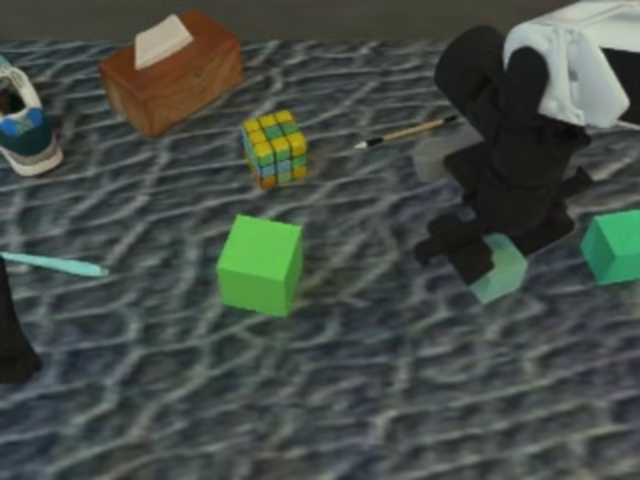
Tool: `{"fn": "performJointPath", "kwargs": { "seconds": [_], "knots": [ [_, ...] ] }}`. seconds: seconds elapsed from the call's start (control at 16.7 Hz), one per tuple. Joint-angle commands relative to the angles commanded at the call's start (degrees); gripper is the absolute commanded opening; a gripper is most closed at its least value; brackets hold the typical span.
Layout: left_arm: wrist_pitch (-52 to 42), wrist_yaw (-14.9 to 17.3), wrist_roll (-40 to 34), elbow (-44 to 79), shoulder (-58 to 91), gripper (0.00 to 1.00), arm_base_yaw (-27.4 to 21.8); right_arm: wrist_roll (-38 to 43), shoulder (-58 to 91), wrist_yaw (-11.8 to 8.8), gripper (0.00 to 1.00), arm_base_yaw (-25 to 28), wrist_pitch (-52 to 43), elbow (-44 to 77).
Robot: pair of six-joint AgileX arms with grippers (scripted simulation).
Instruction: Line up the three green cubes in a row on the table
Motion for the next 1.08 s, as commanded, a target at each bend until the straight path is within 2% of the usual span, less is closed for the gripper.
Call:
{"fn": "performJointPath", "kwargs": {
  "seconds": [0.42, 0.6, 1.08],
  "knots": [
    [0.0, 0.0, 0.0, 0.0, 0.0, 1.00, 0.0, 24.6, -3.1, 0.5, 0.00, 5.4, -1.8, -2.2],
    [0.0, 0.0, 0.0, 0.0, 0.0, 1.00, 0.0, 32.2, -4.9, 0.7, 0.00, 7.3, -2.0, -3.1],
    [0.0, 0.0, 0.0, 0.0, 0.0, 1.00, 0.0, 34.3, -5.2, 0.7, 0.00, 7.7, -0.9, -4.0]
  ]
}}
